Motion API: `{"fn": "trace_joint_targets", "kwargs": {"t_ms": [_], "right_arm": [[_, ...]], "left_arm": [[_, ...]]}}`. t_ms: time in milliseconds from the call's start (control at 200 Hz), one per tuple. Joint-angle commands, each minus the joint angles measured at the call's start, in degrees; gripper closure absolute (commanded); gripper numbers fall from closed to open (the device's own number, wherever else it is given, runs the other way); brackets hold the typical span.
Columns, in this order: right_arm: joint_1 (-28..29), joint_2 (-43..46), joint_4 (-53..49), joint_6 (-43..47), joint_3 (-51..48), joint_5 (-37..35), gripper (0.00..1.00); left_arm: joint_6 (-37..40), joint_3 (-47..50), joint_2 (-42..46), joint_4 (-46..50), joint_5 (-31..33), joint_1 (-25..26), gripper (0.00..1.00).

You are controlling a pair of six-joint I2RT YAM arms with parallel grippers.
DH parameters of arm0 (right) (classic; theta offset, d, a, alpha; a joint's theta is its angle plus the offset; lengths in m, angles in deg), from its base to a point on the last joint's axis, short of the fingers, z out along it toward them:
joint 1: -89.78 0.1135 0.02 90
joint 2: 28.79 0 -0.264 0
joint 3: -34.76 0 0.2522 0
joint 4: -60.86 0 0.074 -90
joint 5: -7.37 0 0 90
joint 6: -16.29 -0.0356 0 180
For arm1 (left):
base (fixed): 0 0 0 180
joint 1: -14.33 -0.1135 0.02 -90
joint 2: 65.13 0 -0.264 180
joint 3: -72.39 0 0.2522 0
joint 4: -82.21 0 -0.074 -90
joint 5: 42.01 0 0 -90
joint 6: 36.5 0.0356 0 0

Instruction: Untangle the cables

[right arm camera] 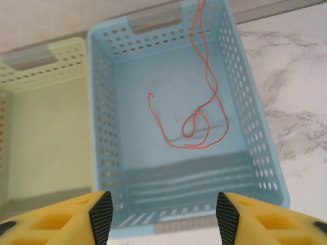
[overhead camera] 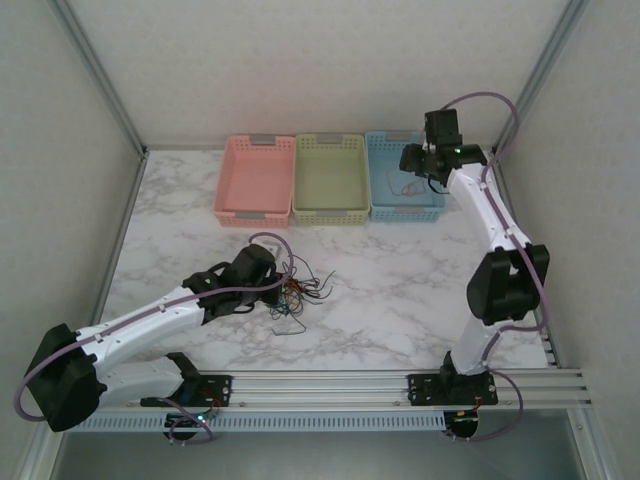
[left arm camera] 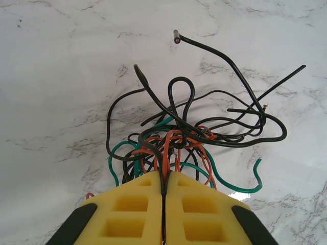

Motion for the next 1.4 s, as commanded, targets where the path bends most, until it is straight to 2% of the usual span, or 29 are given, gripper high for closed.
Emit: {"fn": "trace_joint_targets", "kwargs": {"t_ms": [0,205,410,556,946,1071,1272,1397], "right_arm": [[-1.26,-8.79,-0.98,-0.11,9.24,-1.60,0.45],[-2.27,-27.70,-7.05,0.04,30.43,-5.35,0.48],[-2.73,-39.58,-8.78,2.35,44.68,-9.91,0.45],[-3.12,-44.49,-8.22,3.35,48.53,-10.58,0.45],[-3.28,-49.68,-7.93,3.21,48.03,-10.31,0.54],[-3.36,-49.73,-8.36,3.08,48.11,-9.40,0.63],[-3.34,-48.11,-11.01,2.52,47.76,-6.55,0.89],[-3.35,-44.45,-10.00,1.28,43.11,-4.12,0.98]], "left_arm": [[-0.14,0.92,0.27,-0.77,-0.98,-0.45,0.93],[0.22,0.63,-0.66,-0.97,-1.15,-0.57,0.93],[0.69,-0.30,-1.97,-1.48,-2.30,-0.74,0.93],[0.77,-0.69,-2.98,-1.75,-2.84,-0.75,0.92],[0.67,-0.19,-4.09,-2.09,-2.84,-0.84,0.92],[0.61,-0.12,-4.69,-2.79,-3.23,-0.84,0.93],[0.56,0.12,-4.97,-3.26,-3.37,-0.84,0.93],[0.68,0.07,-4.97,-3.35,-3.50,-0.84,0.93]]}}
